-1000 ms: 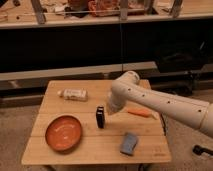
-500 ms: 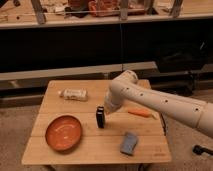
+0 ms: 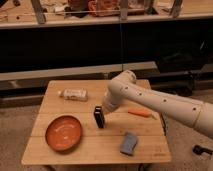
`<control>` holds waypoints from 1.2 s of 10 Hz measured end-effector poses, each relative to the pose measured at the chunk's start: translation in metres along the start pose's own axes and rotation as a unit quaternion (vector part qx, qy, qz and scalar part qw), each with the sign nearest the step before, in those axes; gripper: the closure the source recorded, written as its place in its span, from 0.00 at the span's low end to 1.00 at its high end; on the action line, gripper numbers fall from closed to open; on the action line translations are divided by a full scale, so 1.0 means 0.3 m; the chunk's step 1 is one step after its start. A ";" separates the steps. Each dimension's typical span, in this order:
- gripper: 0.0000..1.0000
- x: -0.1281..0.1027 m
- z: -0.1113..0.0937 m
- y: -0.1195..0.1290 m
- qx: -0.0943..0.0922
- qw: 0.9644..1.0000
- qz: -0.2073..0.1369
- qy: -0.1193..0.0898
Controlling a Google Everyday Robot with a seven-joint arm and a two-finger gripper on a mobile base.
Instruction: Knock the eraser over
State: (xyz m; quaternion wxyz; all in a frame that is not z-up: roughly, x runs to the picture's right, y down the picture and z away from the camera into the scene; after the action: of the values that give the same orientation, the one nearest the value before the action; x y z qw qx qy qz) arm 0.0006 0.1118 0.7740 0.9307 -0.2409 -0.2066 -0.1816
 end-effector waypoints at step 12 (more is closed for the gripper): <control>1.00 -0.030 0.022 -0.051 0.006 0.999 -0.015 -0.031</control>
State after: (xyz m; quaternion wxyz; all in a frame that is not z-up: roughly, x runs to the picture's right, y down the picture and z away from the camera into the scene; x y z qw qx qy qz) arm -0.0157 0.1050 0.7807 0.9224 -0.2377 -0.2405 -0.1864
